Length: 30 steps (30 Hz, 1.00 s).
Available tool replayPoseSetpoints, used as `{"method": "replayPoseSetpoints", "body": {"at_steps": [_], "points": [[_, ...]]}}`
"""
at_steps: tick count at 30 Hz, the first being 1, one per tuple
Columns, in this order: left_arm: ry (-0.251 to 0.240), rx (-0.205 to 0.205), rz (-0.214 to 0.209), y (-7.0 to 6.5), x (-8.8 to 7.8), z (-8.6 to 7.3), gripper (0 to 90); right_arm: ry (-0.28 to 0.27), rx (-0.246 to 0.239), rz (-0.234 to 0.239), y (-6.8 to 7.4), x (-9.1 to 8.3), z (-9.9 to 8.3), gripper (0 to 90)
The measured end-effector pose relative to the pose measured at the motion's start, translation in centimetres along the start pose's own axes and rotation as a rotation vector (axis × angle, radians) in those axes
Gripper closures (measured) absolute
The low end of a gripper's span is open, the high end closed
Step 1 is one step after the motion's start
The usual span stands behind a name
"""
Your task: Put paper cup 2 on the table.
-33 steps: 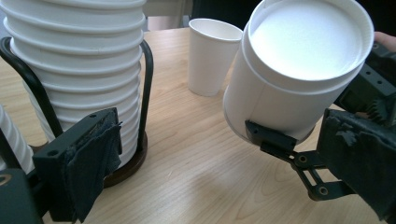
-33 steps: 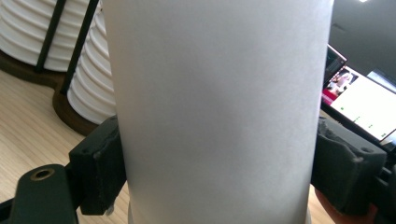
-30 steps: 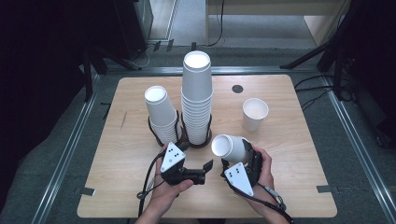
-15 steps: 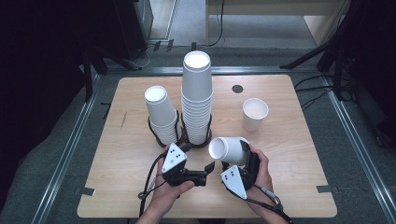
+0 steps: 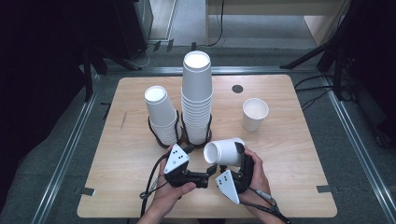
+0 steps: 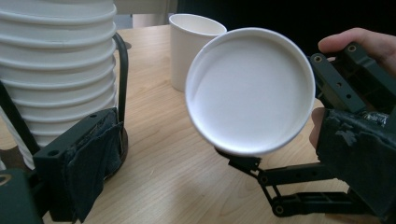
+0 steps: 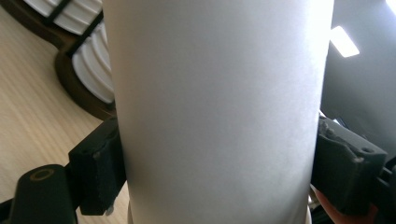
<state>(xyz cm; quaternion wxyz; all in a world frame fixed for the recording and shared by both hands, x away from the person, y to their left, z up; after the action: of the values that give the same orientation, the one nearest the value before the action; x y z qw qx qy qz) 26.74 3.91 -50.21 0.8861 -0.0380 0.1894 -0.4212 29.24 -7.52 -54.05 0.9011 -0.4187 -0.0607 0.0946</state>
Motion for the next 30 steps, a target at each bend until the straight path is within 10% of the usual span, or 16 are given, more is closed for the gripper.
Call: {"method": "replayPoseSetpoints", "body": {"at_steps": [30], "points": [[0.047,-0.025,-0.087,-0.9,0.6,-0.6,19.9,-0.115,-0.065,0.044,1.8,-1.2,2.2,14.0]]}}
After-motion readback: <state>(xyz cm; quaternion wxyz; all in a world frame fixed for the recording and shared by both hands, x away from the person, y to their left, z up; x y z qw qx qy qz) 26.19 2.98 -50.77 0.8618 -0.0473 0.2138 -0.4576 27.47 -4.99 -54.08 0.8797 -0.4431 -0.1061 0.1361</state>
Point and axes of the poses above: each handheld gripper's, and its own axes: x roughly forward along the jaws, z roughly out of its top, y roughly to its left, the point moved 8 cm from there along x, roughly forward along the jaws, and after that the axes turned 8 degrees about -z, right-handed, at the moved point
